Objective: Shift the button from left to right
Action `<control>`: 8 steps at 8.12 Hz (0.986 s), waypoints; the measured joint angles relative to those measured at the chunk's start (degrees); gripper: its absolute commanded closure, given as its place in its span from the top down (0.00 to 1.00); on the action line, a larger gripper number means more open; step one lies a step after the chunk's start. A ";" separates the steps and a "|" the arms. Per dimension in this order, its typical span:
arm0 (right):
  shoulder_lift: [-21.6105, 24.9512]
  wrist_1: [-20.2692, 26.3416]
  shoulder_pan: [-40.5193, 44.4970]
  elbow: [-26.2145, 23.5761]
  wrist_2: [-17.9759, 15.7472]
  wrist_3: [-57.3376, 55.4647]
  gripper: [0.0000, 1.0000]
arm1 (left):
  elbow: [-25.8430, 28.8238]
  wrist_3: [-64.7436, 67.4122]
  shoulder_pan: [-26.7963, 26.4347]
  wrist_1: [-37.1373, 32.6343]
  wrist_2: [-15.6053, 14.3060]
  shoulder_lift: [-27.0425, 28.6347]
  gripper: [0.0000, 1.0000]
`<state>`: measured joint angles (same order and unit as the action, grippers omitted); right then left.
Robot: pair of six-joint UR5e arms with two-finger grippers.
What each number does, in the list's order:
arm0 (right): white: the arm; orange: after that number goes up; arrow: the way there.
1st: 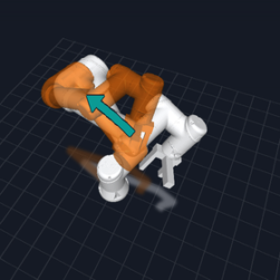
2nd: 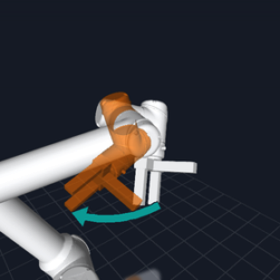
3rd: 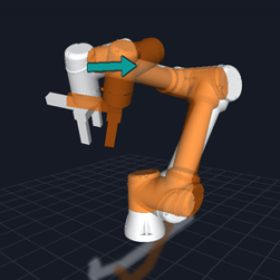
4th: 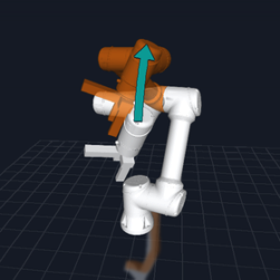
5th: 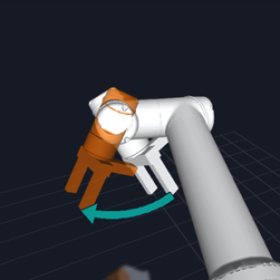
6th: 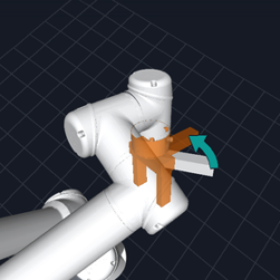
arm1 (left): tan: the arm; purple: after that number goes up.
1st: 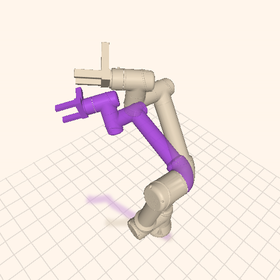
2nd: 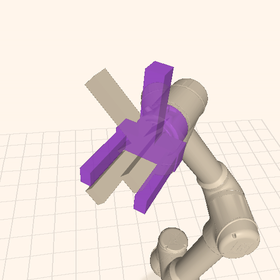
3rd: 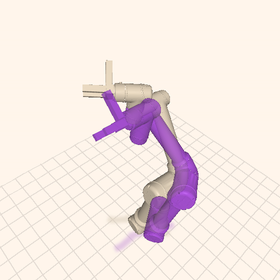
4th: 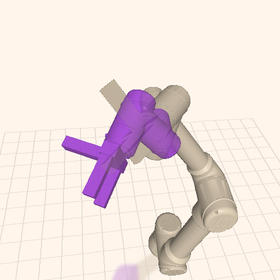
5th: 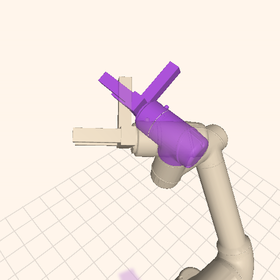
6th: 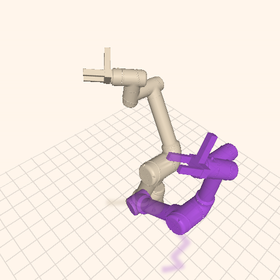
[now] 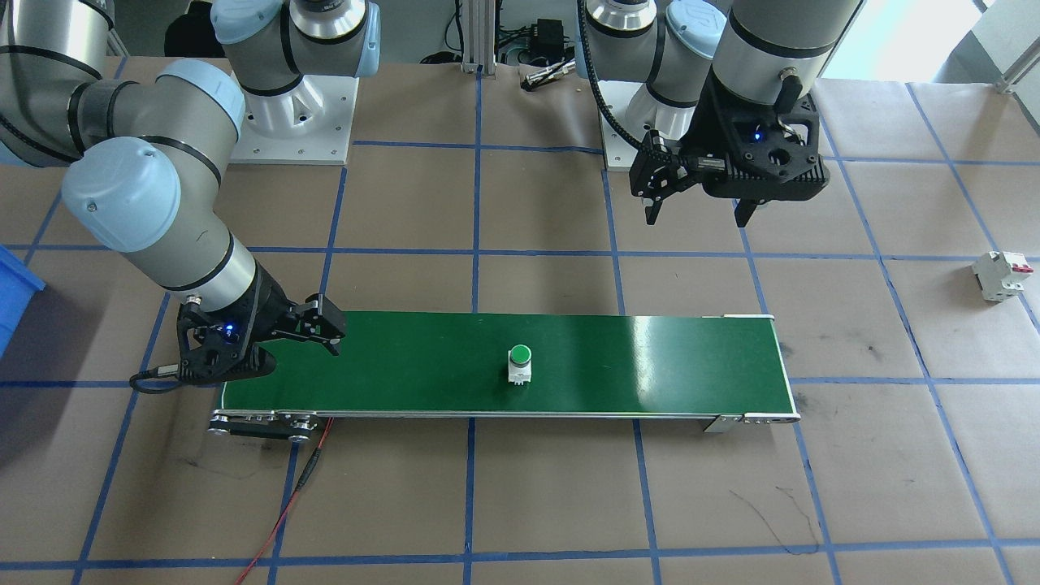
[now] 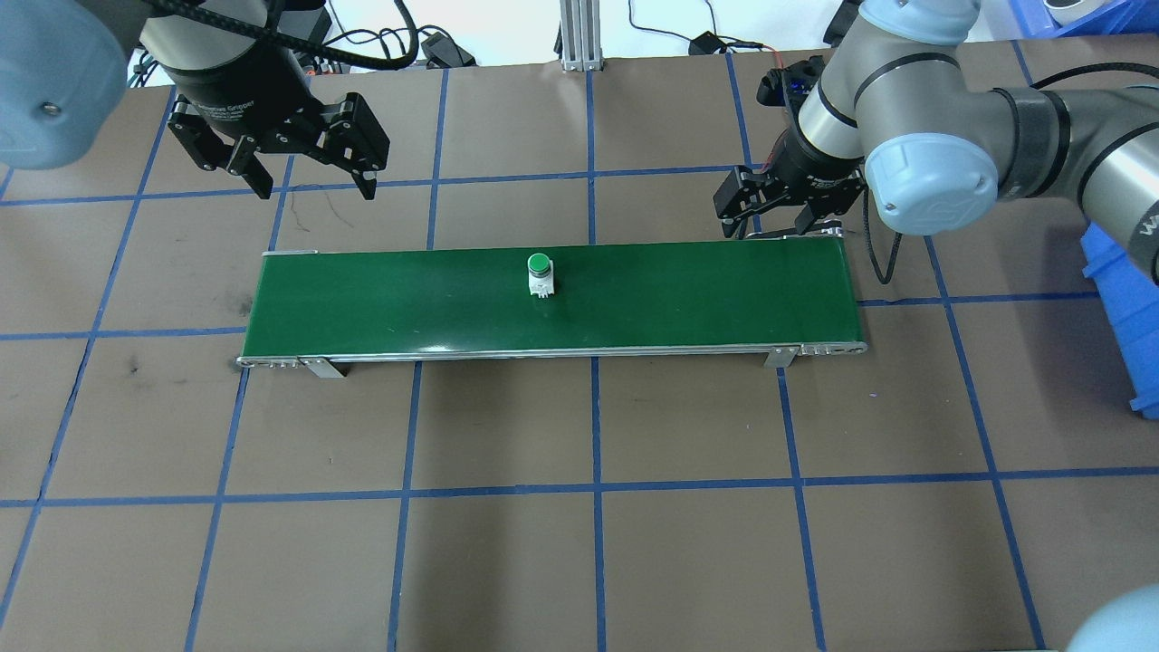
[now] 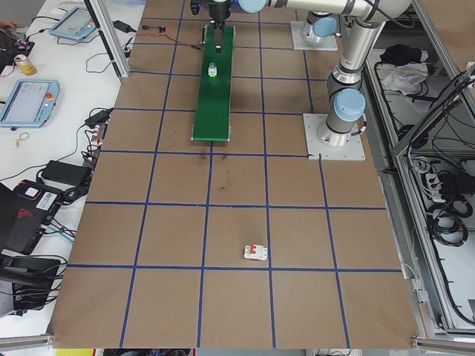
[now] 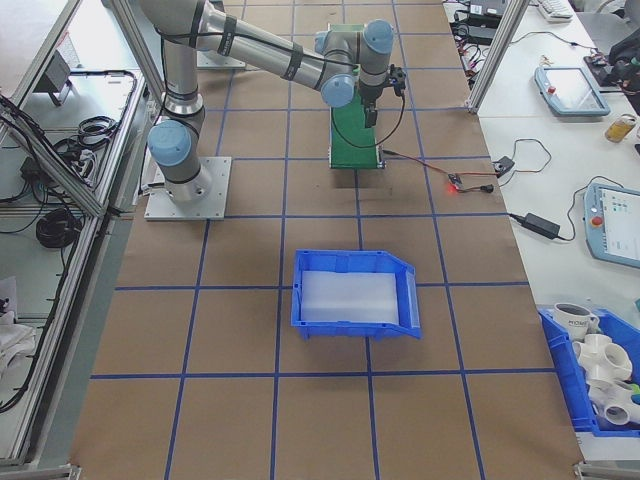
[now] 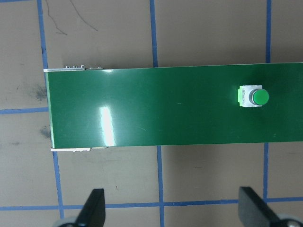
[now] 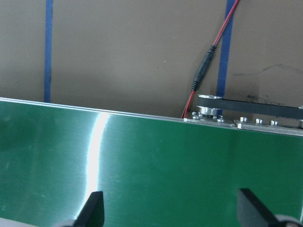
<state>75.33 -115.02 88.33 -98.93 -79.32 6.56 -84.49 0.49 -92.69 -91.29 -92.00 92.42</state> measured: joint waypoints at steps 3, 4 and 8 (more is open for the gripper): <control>-0.10 -0.10 -1.35 -0.05 4.99 -2.06 0.96 | -0.13 -0.24 0.05 1.00 -0.12 0.24 1.00; -0.05 -0.06 -1.49 -0.15 5.46 -3.15 0.94 | -0.18 -0.28 0.05 2.12 -0.09 0.48 1.00; 0.16 -0.41 -0.94 -0.54 5.68 -9.34 0.94 | -0.12 -1.32 0.18 3.37 -0.20 0.34 1.00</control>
<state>75.49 -115.43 87.39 -99.46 -73.64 -2.78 -84.61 -0.83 -92.51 -87.92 -92.19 92.76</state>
